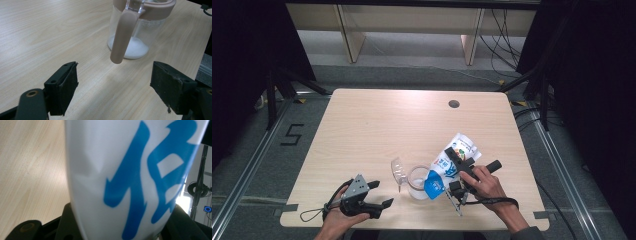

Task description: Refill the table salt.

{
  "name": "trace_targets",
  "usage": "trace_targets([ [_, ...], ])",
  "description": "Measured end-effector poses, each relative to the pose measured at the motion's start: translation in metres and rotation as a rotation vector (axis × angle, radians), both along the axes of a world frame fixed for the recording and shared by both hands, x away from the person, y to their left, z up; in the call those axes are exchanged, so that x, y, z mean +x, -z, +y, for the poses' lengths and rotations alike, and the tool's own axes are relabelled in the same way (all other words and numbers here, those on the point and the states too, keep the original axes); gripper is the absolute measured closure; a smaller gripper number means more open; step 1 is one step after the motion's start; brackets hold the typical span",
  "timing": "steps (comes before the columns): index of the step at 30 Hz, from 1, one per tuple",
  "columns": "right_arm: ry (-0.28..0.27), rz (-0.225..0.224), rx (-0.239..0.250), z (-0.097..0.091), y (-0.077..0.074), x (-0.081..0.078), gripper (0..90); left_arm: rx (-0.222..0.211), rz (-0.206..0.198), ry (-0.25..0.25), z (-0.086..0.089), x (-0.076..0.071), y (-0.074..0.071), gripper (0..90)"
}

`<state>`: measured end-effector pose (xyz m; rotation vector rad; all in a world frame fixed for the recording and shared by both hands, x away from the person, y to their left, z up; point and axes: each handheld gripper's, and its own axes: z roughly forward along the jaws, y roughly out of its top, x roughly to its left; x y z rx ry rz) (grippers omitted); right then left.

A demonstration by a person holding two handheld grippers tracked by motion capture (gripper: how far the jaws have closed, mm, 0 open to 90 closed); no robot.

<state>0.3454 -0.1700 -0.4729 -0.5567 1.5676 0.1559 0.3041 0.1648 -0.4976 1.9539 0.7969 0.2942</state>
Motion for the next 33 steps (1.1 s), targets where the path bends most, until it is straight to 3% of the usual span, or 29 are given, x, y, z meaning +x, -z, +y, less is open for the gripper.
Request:
trace_targets([
  [2,-0.013,-0.023,-0.022,0.0011,-0.0026,-0.0004,56.8,0.000,0.000,0.001,0.0001,0.0000,0.0000,21.2],
  [4,0.003,-0.001,0.005,0.0002,-0.0002,-0.0007,56.9,0.000,0.000,0.000,0.0001,0.0000,0.0000,21.1],
  [7,0.005,-0.004,0.004,0.0000,-0.0001,-0.0010,57.2,0.000,0.000,0.001,0.0000,-0.0001,0.0000,21.1],
  [10,-0.025,-0.029,-0.041,0.0017,-0.0039,0.0002,57.3,-0.002,-0.001,0.004,0.0000,0.0001,0.0002,21.1],
  [33,-0.024,-0.027,-0.038,0.0017,-0.0043,0.0003,58.5,0.000,-0.001,0.005,0.0001,0.0000,0.0001,21.1],
])
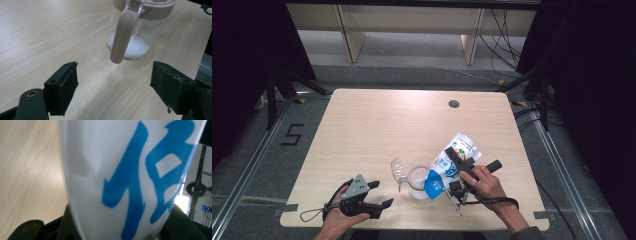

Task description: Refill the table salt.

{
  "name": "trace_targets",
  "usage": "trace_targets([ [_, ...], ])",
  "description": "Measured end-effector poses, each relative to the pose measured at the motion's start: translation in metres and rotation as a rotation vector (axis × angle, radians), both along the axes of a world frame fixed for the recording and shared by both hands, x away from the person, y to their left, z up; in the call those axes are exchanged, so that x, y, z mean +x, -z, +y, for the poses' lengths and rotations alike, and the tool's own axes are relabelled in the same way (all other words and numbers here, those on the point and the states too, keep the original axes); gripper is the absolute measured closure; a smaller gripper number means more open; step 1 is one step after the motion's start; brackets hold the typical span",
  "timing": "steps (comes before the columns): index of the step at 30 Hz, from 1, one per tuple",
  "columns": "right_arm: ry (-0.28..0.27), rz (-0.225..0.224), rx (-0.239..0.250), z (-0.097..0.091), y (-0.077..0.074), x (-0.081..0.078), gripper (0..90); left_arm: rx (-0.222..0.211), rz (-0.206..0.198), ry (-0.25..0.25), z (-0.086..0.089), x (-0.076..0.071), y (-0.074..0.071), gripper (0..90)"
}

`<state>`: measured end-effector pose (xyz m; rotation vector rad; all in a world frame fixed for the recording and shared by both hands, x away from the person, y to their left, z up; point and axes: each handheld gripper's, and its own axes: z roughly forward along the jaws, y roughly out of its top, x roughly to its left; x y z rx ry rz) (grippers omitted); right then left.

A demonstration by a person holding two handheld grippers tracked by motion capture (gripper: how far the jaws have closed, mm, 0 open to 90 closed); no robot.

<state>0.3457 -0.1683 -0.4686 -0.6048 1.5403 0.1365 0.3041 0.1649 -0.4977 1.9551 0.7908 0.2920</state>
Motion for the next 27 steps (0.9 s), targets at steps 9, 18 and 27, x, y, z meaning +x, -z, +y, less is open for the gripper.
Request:
trace_targets([
  [9,0.000,-0.003,-0.003,0.0001,-0.0007,0.0000,59.0,0.000,0.001,0.000,0.0000,0.0001,0.0000,21.1],
  [18,0.014,-0.003,-0.019,0.0003,-0.0013,-0.0007,59.6,-0.002,0.001,-0.002,-0.0001,0.0002,0.0000,21.2],
  [27,0.032,0.020,0.007,-0.0006,0.0012,-0.0008,60.2,-0.003,0.000,-0.003,-0.0002,0.0001,0.0001,21.2],
])
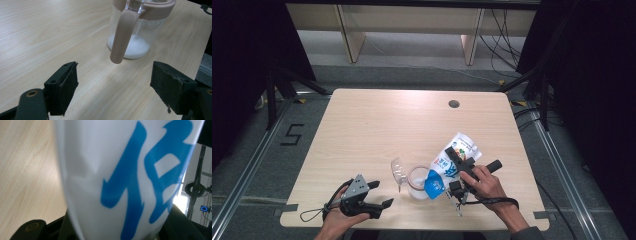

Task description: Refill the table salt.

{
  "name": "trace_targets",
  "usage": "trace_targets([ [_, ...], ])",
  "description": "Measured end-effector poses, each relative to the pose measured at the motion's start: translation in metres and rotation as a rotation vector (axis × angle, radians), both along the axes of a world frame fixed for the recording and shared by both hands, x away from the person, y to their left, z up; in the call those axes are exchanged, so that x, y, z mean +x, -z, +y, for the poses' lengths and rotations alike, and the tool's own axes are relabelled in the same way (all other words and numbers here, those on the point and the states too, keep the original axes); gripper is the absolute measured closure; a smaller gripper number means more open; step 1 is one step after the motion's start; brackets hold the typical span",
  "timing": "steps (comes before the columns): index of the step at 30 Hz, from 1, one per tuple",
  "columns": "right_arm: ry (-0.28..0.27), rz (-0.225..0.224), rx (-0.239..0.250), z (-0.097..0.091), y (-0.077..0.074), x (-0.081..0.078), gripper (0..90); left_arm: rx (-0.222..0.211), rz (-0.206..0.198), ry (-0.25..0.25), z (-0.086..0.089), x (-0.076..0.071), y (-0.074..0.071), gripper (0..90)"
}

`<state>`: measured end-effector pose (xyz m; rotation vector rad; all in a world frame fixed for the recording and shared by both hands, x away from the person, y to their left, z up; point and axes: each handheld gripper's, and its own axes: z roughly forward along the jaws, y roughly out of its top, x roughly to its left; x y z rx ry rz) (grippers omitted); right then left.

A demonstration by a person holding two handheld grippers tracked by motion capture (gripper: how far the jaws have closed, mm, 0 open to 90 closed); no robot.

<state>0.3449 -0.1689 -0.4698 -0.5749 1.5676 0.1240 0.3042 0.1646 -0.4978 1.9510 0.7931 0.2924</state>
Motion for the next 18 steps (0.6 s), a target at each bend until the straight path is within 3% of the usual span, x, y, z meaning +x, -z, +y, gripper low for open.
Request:
trace_targets([
  [1,-0.017,-0.020,-0.025,0.0008,-0.0024,0.0004,60.2,0.005,0.001,-0.002,0.0002,-0.0001,-0.0003,21.1],
  [5,0.011,-0.006,0.030,-0.0021,0.0009,-0.0003,60.4,0.004,0.001,-0.003,0.0001,0.0000,-0.0002,21.1],
  [11,-0.018,-0.026,-0.013,0.0001,-0.0024,0.0006,60.7,0.004,0.001,-0.003,0.0002,-0.0001,-0.0003,21.1],
  [12,-0.002,-0.019,0.009,-0.0010,-0.0010,-0.0002,60.8,0.004,0.001,-0.002,0.0002,-0.0001,-0.0002,21.1],
  [18,-0.002,-0.019,0.009,-0.0010,-0.0013,-0.0002,61.0,0.004,0.001,-0.003,0.0002,-0.0001,-0.0002,21.1],
])
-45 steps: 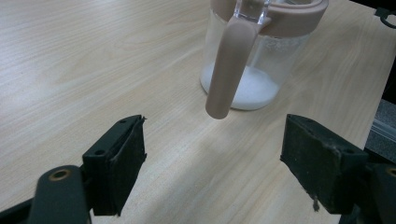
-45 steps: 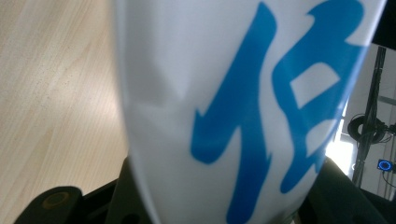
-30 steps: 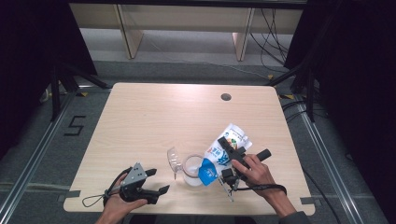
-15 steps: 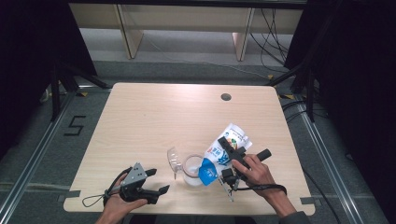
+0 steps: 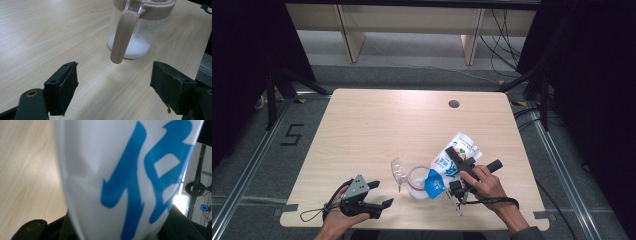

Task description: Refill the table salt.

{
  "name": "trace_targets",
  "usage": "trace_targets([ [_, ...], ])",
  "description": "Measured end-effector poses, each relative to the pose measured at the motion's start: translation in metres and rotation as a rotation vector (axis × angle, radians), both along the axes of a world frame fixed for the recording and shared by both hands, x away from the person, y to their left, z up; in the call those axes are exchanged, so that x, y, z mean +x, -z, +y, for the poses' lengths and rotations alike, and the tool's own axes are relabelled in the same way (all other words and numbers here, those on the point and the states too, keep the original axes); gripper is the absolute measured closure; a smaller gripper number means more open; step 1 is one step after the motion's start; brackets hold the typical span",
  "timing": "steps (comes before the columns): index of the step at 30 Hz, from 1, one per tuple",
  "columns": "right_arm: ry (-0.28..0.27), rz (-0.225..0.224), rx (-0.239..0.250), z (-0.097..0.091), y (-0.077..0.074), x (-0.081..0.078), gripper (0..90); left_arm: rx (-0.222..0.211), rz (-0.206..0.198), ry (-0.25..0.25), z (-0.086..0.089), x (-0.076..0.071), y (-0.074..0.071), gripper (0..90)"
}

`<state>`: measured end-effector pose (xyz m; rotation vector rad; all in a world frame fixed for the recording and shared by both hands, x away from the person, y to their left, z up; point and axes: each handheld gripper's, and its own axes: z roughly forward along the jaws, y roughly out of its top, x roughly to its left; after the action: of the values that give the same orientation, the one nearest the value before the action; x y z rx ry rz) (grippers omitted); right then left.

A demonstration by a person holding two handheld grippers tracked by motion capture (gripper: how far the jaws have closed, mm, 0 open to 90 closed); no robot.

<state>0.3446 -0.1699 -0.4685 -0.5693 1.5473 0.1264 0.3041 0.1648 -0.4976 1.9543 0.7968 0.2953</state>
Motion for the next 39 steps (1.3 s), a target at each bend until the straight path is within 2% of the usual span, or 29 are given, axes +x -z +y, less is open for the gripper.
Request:
trace_targets([
  [6,0.000,0.001,0.001,-0.0001,-0.0001,0.0000,61.4,-0.003,0.000,0.004,-0.0001,0.0001,0.0002,21.2],
  [8,0.013,0.017,0.024,-0.0008,0.0021,0.0001,61.4,0.000,0.000,0.001,0.0000,0.0000,0.0000,21.1],
  [10,0.014,0.015,0.023,-0.0010,0.0025,-0.0001,61.5,0.000,0.000,0.000,0.0000,-0.0001,-0.0001,21.1],
  [11,0.013,0.015,0.020,-0.0009,0.0024,0.0000,61.6,-0.001,0.000,0.000,-0.0001,0.0000,0.0000,21.1],
  [12,-0.016,-0.007,-0.021,0.0010,-0.0010,0.0009,61.7,0.000,0.000,0.001,0.0000,0.0000,0.0000,21.2],
  [13,-0.015,-0.006,-0.021,0.0010,-0.0010,0.0008,61.7,-0.003,-0.001,0.004,0.0000,0.0001,0.0002,21.2],
  [16,0.001,-0.001,-0.001,-0.0002,0.0003,0.0000,61.9,-0.005,-0.002,0.002,-0.0002,0.0001,0.0003,21.1],
  [17,0.014,0.016,0.021,-0.0011,0.0022,-0.0001,62.0,-0.003,-0.001,0.003,-0.0001,0.0001,0.0002,21.1],
  [20,0.022,0.019,0.019,-0.0010,0.0018,-0.0005,62.1,-0.003,0.000,0.004,-0.0001,0.0001,0.0002,21.1],
  [21,0.001,-0.002,0.006,-0.0003,0.0000,0.0000,62.1,-0.002,0.000,0.004,-0.0001,0.0001,0.0002,21.1],
  [24,0.002,-0.005,0.006,-0.0002,-0.0001,0.0000,62.1,0.000,0.000,0.000,0.0000,-0.0001,-0.0001,21.1],
  [25,0.011,0.010,0.022,-0.0008,0.0016,0.0001,62.2,0.000,0.000,0.000,0.0000,0.0000,-0.0001,21.1],
  [27,0.015,0.012,0.018,-0.0012,0.0020,-0.0002,62.2,-0.002,0.000,0.004,0.0000,0.0000,0.0000,21.2],
  [28,0.035,0.020,0.013,-0.0011,0.0014,-0.0012,62.3,-0.002,0.000,0.005,0.0000,0.0001,0.0000,21.1],
  [29,0.001,-0.004,0.006,-0.0005,0.0003,0.0002,62.3,-0.002,-0.001,0.005,-0.0001,0.0001,0.0001,21.1],
  [30,0.015,0.011,0.020,-0.0011,0.0018,0.0000,62.3,-0.002,0.000,0.005,0.0000,0.0001,0.0001,21.1],
  [38,0.024,0.018,0.013,-0.0012,0.0015,-0.0001,62.5,-0.002,-0.001,0.004,0.0000,0.0001,0.0001,21.1],
  [39,0.004,-0.004,0.000,-0.0004,-0.0001,0.0002,62.6,-0.002,-0.001,0.004,0.0000,0.0001,0.0000,21.1],
])
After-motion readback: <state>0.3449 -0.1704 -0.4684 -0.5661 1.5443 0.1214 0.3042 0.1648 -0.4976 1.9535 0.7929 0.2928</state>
